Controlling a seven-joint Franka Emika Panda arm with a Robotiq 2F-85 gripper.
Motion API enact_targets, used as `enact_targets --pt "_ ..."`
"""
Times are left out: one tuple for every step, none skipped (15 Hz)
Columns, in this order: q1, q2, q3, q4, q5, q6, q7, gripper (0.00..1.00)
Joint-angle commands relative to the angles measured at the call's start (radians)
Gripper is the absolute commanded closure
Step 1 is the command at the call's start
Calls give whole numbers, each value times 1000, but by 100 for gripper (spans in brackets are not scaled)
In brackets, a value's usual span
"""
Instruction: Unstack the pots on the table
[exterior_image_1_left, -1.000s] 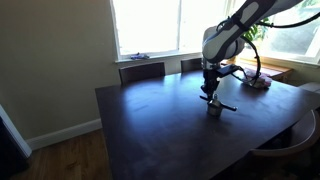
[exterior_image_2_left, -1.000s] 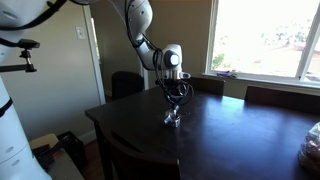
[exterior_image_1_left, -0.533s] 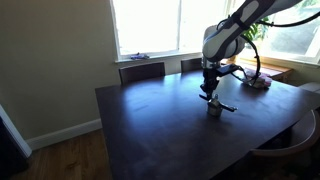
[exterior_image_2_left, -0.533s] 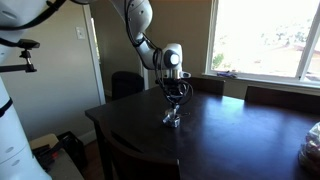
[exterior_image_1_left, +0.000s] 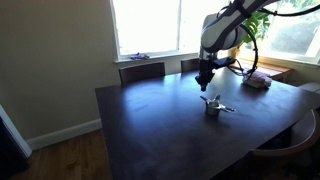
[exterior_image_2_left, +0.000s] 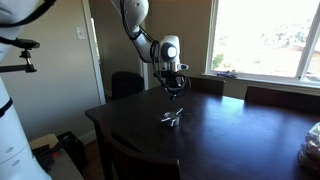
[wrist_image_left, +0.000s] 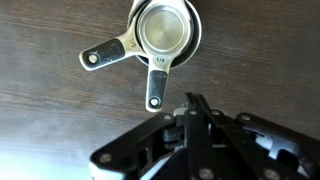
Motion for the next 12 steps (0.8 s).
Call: enact_targets --pt "16 -83 6 -79 4 24 0 96" --pt "20 -85 6 -77 4 18 6 96" --pt "29 -85 -4 -76 -6 6 21 95" --pt "32 -86 -7 -78 -10 1 24 91" --pt "34 -81 -11 -81 -15 0 27 70" --pt "36 -78 -15 -82 -19 -1 31 69" --pt "37 -69 -21 -83 -26 1 34 63" --pt "39 -63 -26 -84 -31 1 37 57" --pt "43 -45 -35 -74 -41 -3 46 65" --pt "44 -37 -40 -73 -48 -7 52 65" --pt "47 -26 -48 -72 -58 -10 58 65" --pt "48 -19 -52 -71 -64 -12 61 68"
